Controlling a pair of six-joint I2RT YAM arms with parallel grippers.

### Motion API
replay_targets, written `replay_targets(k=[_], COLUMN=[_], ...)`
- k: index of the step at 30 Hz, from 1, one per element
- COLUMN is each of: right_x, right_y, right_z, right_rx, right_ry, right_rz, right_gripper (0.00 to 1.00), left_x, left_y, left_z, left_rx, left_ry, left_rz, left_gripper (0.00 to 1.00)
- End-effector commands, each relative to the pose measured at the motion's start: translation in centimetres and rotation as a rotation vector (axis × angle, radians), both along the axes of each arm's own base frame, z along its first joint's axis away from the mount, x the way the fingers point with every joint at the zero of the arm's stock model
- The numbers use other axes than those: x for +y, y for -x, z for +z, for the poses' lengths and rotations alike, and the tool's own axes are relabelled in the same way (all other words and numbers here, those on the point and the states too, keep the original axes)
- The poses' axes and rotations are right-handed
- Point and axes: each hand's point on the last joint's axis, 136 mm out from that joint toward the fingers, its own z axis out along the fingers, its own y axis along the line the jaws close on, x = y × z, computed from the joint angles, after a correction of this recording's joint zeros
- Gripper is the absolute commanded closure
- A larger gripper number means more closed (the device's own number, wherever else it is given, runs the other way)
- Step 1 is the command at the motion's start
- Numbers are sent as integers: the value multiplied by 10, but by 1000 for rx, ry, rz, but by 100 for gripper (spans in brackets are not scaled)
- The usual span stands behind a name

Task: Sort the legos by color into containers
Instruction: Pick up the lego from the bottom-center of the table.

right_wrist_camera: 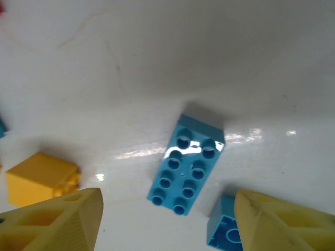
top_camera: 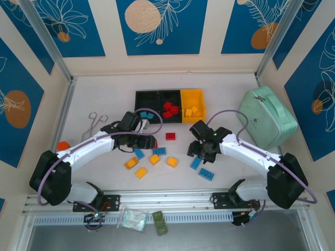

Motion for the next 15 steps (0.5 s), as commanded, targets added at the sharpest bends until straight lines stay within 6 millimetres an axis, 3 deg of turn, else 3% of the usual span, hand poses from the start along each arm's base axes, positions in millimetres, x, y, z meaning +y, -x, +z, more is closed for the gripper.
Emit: replay_targets(k=[1,15], right_x=[-9,3], right_y=[3,1], right_z=[-10,-46], right_rx=[28,108], right_ry=[39,47], right_rz=[-52,-55], right_gripper=[31,39], left_x=[-13,-22], left_y=[10,25], left_z=[6,-3], left_rx=[2,27], left_ry=[71,83], left_rz=[-13,-37], left_gripper=[41,41])
